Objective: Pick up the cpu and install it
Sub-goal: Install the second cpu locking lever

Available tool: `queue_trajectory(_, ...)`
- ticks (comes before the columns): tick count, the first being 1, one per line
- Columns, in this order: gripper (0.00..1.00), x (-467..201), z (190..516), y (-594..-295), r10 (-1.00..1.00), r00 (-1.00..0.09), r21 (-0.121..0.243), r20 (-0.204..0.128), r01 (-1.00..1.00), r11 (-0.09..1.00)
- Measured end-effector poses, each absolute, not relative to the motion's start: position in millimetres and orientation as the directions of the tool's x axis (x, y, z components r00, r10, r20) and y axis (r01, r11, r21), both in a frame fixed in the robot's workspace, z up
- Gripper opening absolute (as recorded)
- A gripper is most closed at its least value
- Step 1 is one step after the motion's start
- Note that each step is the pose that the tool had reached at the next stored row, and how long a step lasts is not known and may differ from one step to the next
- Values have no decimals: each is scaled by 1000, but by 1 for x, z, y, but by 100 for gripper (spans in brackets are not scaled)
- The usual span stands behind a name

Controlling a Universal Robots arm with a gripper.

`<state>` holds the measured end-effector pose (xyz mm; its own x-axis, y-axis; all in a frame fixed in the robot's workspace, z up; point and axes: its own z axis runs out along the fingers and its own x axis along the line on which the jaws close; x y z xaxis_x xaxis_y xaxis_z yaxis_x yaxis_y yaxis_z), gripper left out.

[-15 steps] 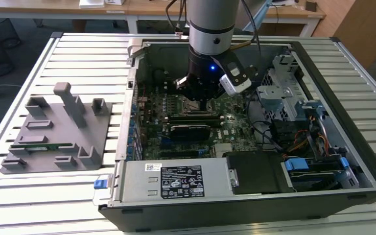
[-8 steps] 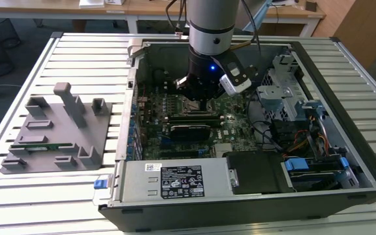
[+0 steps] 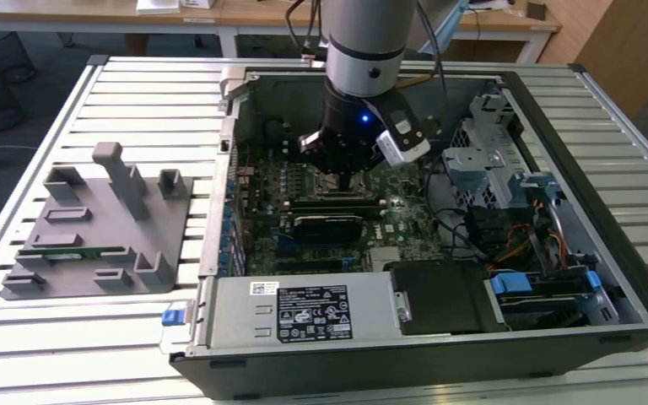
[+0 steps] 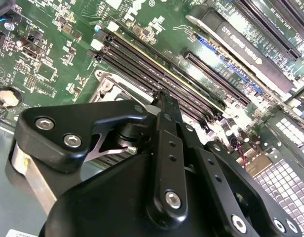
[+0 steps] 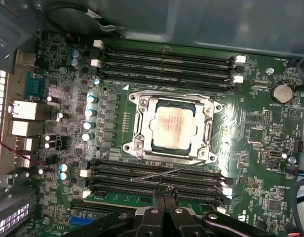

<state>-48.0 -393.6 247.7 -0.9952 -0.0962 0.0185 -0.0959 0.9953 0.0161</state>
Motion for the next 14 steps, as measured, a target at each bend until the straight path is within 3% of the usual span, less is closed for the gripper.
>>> queue_trajectory(14,11,-53,248,-393,-96,-995,18,18,-96,995)
